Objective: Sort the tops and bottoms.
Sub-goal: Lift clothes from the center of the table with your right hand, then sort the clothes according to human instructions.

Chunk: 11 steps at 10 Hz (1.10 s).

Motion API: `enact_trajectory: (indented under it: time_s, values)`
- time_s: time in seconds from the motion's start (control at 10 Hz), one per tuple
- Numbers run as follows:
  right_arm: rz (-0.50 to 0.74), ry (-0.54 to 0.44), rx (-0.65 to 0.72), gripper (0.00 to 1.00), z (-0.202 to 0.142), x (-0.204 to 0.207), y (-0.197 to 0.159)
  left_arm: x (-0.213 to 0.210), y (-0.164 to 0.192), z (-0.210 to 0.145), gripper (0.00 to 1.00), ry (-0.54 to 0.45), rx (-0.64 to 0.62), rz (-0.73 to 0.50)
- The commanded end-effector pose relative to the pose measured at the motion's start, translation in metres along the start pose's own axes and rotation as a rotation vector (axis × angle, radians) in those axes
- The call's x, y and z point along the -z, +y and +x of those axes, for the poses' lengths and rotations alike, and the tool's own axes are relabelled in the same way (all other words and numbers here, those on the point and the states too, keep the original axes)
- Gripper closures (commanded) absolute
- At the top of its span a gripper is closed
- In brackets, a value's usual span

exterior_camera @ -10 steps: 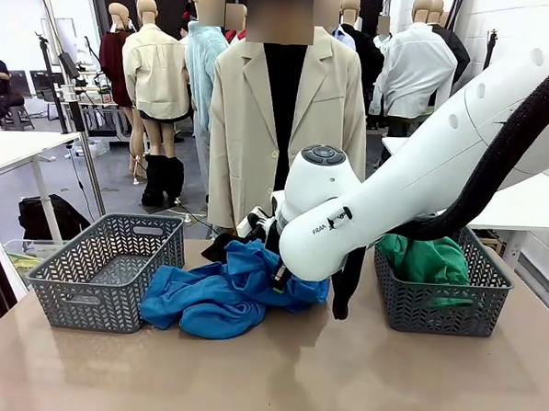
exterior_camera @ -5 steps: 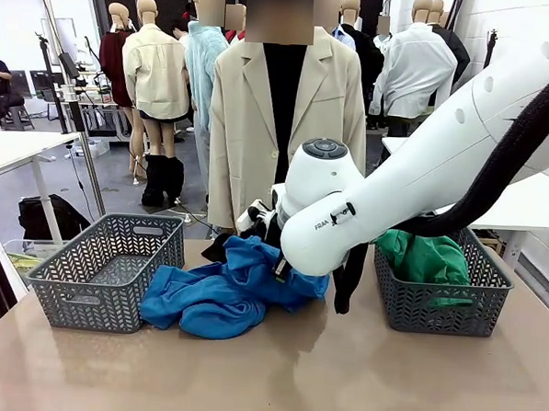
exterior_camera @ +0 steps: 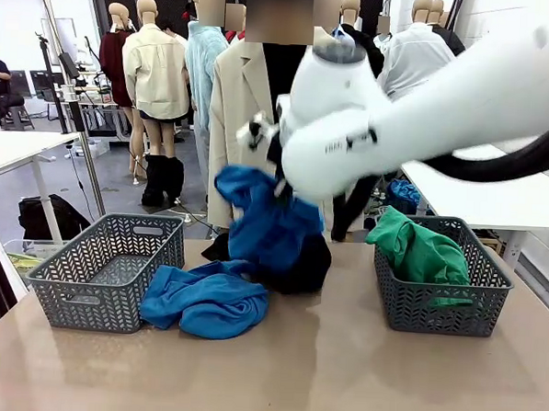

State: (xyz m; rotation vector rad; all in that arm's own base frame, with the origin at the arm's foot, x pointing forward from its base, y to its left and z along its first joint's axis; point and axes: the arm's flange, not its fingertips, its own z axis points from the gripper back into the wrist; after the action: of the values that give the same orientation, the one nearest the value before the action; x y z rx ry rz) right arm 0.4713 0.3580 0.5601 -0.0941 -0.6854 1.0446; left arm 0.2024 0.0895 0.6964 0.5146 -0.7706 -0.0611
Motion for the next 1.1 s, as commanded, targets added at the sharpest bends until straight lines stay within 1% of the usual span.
enact_trajectory:
  time_s: [0.0, 0.1, 0.3, 0.4, 0.5, 0.6, 0.7, 1.0]
  values:
    - [-0.120, -0.022, 0.084, 1.00, 0.062, -0.045, -0.027, 0.001, 0.002, 0.000, 0.00, -0.004, 0.007, 0.012]
    - [-0.192, -0.030, 0.110, 1.00, 0.085, -0.075, -0.037, 0.001, 0.002, 0.000, 0.00, -0.004, 0.007, 0.012]
    - [-0.206, 0.003, 0.148, 1.00, 0.116, -0.119, -0.048, 0.001, 0.002, 0.000, 0.00, -0.004, 0.007, 0.012]
    - [-0.183, 0.035, 0.194, 1.00, 0.124, -0.128, -0.057, 0.001, 0.002, 0.000, 0.00, -0.004, 0.007, 0.012]
    - [-0.178, 0.072, 0.237, 1.00, 0.127, -0.127, -0.067, 0.001, 0.002, 0.000, 0.00, -0.004, 0.007, 0.012]
    - [-0.137, 0.073, 0.262, 1.00, 0.120, -0.127, -0.075, 0.001, 0.002, 0.000, 0.00, -0.004, 0.007, 0.012]
    - [-0.180, 0.032, 0.185, 1.00, 0.102, -0.141, -0.060, 0.001, 0.002, 0.000, 0.00, -0.004, 0.007, 0.012]
    - [-0.180, 0.032, 0.185, 1.00, 0.102, -0.141, -0.060, 0.001, 0.002, 0.000, 0.00, -0.004, 0.007, 0.012]
